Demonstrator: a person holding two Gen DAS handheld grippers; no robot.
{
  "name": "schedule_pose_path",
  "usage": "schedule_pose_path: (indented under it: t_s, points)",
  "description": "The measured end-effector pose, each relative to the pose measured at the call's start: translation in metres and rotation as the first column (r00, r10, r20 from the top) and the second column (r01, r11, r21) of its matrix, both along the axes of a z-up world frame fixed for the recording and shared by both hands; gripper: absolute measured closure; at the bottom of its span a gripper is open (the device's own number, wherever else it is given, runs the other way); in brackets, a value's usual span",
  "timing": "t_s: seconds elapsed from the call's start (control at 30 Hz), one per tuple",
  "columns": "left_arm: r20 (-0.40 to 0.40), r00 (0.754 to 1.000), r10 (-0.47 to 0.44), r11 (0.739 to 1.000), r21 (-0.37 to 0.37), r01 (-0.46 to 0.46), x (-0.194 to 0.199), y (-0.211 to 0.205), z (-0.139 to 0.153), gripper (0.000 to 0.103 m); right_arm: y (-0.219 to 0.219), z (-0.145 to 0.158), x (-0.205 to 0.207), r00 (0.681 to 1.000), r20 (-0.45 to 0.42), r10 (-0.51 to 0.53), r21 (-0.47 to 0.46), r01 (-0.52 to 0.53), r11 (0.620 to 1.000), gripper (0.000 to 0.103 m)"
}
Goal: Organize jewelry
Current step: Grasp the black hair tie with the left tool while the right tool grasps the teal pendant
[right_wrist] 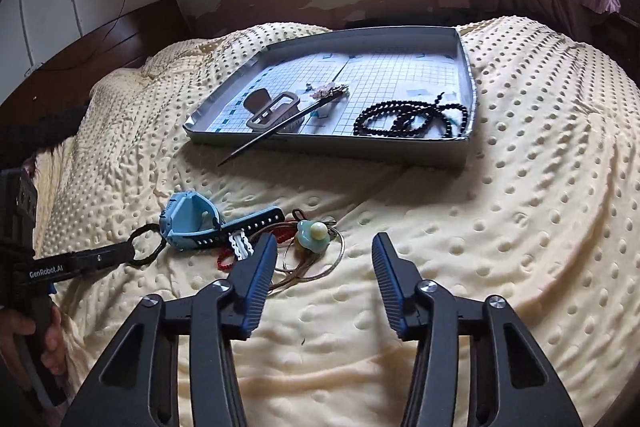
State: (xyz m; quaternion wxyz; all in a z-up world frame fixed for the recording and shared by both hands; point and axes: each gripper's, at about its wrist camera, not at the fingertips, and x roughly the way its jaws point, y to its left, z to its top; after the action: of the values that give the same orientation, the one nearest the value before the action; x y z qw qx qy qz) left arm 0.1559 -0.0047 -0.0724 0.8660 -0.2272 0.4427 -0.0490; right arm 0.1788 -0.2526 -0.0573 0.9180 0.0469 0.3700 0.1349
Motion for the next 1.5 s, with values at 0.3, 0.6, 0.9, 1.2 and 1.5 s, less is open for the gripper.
schedule_pose_path:
  t_s: [0.3, 0.6, 0.9, 1.2, 1.5]
  points:
    - [0.023, 1.0, 0.021, 0.999, -0.031, -0.02, 0.002, 0.004, -0.011, 0.082, 0.027, -0.016, 0.015, 0.999, -0.037, 0.014, -0.072, -0.016, 0.997, 0.068]
    - [0.034, 0.999, 0.0, 0.994, -0.107, 0.003, 0.001, 0.008, -0.018, 0.095, 0.035, -0.024, 0.022, 0.999, -0.052, -0.009, -0.108, 0.004, 0.994, 0.078]
    - [0.102, 0.994, -0.027, 0.988, -0.147, 0.042, -0.008, 0.007, -0.013, 0.098, 0.031, -0.015, 0.015, 0.998, -0.054, -0.013, 0.0, 0.013, 1.0, 0.086]
    - [0.156, 0.988, -0.011, 0.994, -0.109, 0.028, -0.017, 0.002, -0.006, 0.098, 0.03, -0.002, 0.004, 1.0, 0.001, -0.021, 0.019, 0.021, 1.0, 0.087]
    - [0.204, 0.979, -0.005, 0.995, -0.093, 0.025, -0.025, 0.002, 0.002, 0.098, 0.021, 0.028, -0.011, 0.989, 0.138, -0.06, 0.022, 0.057, 0.998, 0.087]
